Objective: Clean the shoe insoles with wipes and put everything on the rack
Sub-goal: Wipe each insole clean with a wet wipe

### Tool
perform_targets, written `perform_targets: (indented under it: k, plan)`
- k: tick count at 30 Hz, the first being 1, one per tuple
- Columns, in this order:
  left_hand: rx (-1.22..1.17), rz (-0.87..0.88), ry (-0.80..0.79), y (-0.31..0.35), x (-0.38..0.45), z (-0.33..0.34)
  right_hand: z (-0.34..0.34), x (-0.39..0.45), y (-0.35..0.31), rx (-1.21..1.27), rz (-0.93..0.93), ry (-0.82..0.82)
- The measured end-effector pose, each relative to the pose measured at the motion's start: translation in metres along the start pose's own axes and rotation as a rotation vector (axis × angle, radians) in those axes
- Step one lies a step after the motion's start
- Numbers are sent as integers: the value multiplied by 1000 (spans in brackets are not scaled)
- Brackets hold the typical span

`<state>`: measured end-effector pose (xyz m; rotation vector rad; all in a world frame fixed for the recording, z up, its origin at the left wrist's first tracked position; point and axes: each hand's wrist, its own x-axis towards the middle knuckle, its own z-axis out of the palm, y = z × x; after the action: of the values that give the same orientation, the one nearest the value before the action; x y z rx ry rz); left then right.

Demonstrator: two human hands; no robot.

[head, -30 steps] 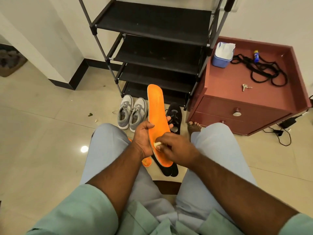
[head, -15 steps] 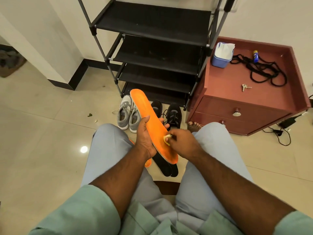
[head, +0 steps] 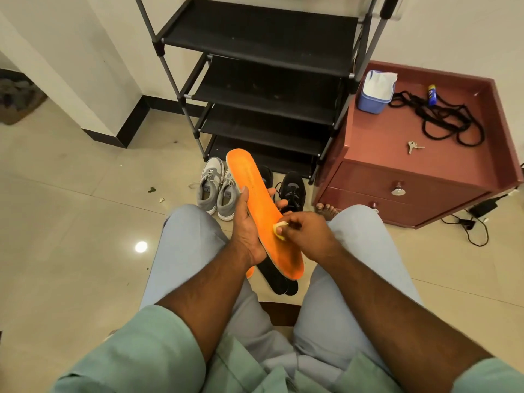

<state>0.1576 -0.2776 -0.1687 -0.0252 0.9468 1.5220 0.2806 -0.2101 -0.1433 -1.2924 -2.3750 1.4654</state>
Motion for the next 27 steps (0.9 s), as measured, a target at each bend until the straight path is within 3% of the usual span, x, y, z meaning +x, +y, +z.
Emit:
perform_targets:
  k: [3,5,7,12,15,17,22,25,27]
  plan:
    - [40,-4,20,0,0,3,-2,2,-1,-88,-13,25]
    - [19,-22,34,1,2,2,4,-8,-11,-55,-178,-46]
    - [5,-31,36,1,4,0,12,-16,-15,-142,-306,-3]
    - [21,-42,26,-3,3,1,7,1,-3,-464,-108,51]
    - [9,-47,44,-2,4,1,15,-8,-14,-507,-378,86]
    - [-2,-36,48,0,4,0,22,-15,-18,-515,-455,102]
    - [-13,-36,37,2,1,1,13,2,-7,-554,-220,115]
    - [-29,-39,56,5,1,0,18,-8,-16,-555,-519,63]
    - [-48,-44,54,8,1,-1,22,-13,-14,-564,-577,56]
